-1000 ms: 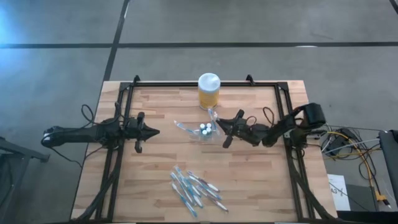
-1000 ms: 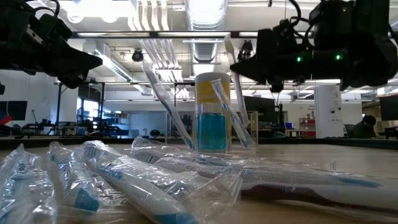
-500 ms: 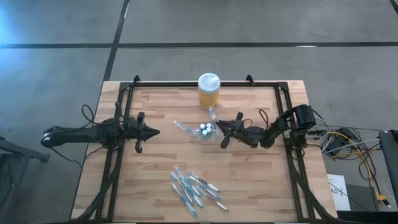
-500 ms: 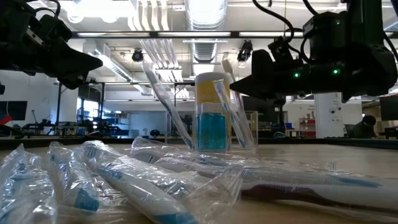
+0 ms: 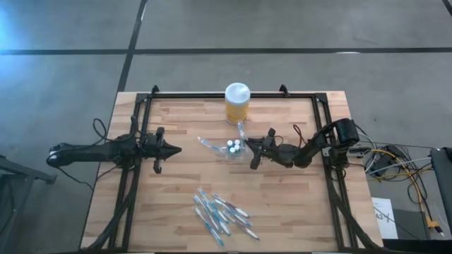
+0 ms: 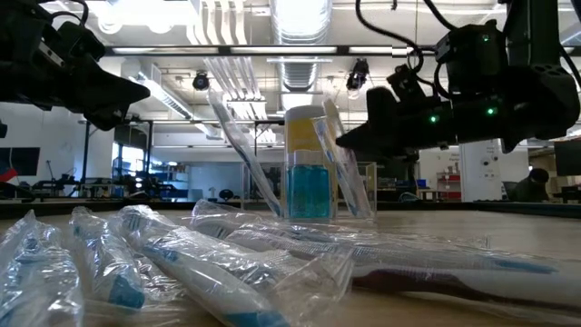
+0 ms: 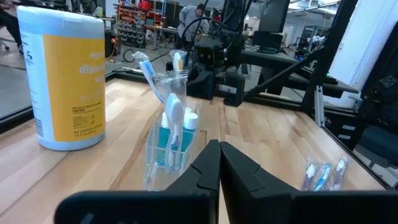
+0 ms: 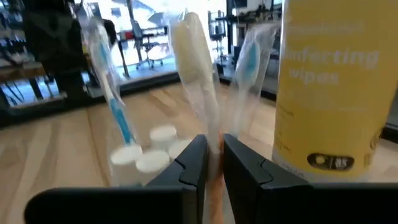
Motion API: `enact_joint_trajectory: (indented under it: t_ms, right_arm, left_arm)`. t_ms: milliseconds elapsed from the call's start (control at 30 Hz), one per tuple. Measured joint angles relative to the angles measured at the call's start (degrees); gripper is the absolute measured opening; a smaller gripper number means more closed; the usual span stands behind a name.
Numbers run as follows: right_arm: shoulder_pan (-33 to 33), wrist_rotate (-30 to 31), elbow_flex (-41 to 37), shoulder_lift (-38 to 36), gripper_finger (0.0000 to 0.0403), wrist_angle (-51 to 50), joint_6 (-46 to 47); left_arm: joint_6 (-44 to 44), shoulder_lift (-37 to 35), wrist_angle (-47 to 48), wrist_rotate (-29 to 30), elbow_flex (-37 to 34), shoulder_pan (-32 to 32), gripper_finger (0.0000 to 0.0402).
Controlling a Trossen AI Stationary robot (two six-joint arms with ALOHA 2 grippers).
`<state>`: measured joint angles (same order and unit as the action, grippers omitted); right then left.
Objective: Pick & Place toothbrushing station
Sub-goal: Put the orange toothbrush into the transparent organizer, then put the purple toothbrush into the transparent organizer
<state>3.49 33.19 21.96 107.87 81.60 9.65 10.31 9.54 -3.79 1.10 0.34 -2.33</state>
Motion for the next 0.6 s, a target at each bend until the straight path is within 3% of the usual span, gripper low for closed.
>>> enact_joint_trajectory:
  t_ms: [333, 600]
  right_arm:
    - [0.0, -0.2, 0.0, -0.6, 0.0085, 0.0, 0.6]
    - [2.0, -0.8, -0.8, -9.7, 0.0118, 0.1, -5.2]
  left_arm:
    - [0.4, 0.0, 0.0, 0.0, 0.0, 0.0, 0.0015]
    - [0.7, 0.0, 0.0, -0.1, 0.0, 0.0, 0.0016]
